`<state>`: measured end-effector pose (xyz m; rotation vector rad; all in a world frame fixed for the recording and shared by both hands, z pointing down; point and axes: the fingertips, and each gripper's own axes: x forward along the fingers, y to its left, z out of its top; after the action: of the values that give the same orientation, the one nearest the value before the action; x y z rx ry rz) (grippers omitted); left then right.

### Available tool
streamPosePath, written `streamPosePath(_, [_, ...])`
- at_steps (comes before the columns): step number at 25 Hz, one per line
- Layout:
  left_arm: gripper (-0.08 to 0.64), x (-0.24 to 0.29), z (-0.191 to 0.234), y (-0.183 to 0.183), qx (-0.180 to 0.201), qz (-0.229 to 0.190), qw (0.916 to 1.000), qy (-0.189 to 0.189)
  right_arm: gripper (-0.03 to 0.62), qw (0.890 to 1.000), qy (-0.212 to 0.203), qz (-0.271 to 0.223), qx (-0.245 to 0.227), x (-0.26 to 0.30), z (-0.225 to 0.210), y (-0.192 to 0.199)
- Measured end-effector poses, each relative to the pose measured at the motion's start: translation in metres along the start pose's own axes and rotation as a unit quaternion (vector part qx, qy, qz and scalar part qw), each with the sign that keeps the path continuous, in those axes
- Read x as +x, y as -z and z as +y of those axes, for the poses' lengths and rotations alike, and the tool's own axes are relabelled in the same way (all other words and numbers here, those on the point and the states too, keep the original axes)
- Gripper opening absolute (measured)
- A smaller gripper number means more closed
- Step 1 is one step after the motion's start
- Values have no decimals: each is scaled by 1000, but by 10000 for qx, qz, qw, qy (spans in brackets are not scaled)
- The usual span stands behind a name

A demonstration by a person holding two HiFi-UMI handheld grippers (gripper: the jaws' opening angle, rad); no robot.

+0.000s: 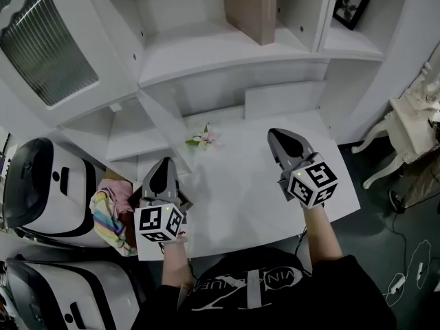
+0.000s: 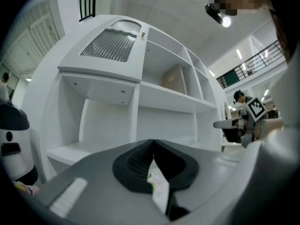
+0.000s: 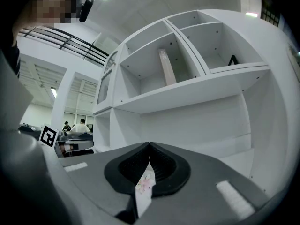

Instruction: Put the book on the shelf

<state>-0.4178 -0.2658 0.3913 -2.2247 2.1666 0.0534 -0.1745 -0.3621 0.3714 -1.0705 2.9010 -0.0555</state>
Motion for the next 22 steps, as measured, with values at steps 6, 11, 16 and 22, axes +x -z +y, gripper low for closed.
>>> streamPosePath(6, [0,3,1,1,16,34,10000,20,6,9999,74,47,90,4,-10,9])
streamPosePath(11, [0,6,5,1,36,45,10000,-23,7,9998,122,77,138,8,-15,14])
streamPosePath(16, [0,6,12,0,41,45,9999,-98,6,9997,139,78,173,10,-18,16])
streamPosePath(22, [0,8,12,0,32,49,9999,-102,8,9996,199,61,197,11,-23,17])
